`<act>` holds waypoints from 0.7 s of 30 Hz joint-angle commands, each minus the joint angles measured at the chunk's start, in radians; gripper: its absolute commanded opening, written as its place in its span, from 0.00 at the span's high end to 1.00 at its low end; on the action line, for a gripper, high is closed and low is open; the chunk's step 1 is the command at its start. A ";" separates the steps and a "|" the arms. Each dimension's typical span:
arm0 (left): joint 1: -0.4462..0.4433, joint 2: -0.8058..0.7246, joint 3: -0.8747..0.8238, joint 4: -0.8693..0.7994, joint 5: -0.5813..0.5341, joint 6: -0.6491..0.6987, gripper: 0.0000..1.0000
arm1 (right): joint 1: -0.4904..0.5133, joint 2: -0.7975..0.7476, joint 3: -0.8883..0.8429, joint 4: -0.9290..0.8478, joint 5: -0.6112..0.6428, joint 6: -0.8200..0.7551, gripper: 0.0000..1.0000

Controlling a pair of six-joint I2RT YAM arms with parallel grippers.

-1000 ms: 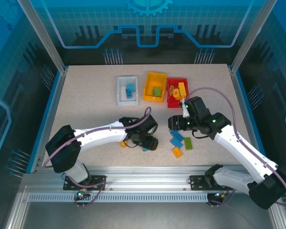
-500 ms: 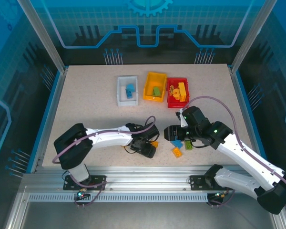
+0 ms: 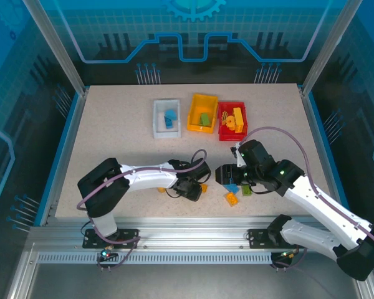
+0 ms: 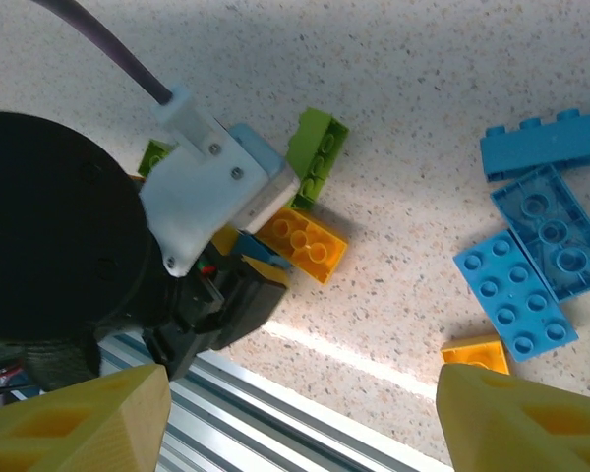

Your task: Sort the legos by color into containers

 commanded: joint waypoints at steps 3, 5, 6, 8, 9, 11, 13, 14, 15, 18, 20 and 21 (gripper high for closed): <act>0.017 -0.085 0.023 -0.066 -0.065 0.002 0.65 | 0.012 -0.014 -0.009 -0.020 0.004 -0.030 0.29; 0.048 -0.134 0.031 -0.101 -0.058 0.002 0.66 | 0.011 -0.014 -0.005 -0.018 0.007 -0.048 0.30; 0.072 -0.154 0.041 -0.122 -0.050 0.005 0.66 | 0.009 -0.010 0.031 -0.013 0.007 -0.057 0.30; 0.121 -0.184 0.074 -0.163 -0.042 0.027 0.66 | 0.008 0.000 0.051 0.013 0.001 -0.075 0.30; 0.149 -0.193 0.095 -0.177 -0.037 0.043 0.67 | 0.008 0.011 0.061 0.031 -0.002 -0.085 0.31; 0.210 -0.199 0.146 -0.194 -0.019 0.075 0.67 | 0.008 0.038 0.080 0.082 -0.021 -0.105 0.31; 0.280 -0.179 0.203 -0.197 -0.009 0.107 0.67 | 0.008 0.071 0.101 0.150 -0.034 -0.123 0.31; 0.318 -0.156 0.242 -0.199 -0.005 0.125 0.67 | 0.008 0.090 0.113 0.195 -0.037 -0.133 0.32; 0.348 -0.139 0.275 -0.197 -0.008 0.139 0.67 | 0.008 0.108 0.123 0.235 -0.036 -0.141 0.32; 0.448 -0.042 0.402 -0.186 -0.011 0.167 0.68 | 0.005 0.179 0.166 0.365 -0.019 -0.160 0.32; 0.502 0.028 0.491 -0.169 -0.023 0.180 0.68 | 0.000 0.243 0.216 0.426 -0.009 -0.172 0.32; 0.521 0.060 0.529 -0.162 -0.030 0.185 0.68 | -0.004 0.274 0.241 0.440 -0.004 -0.178 0.32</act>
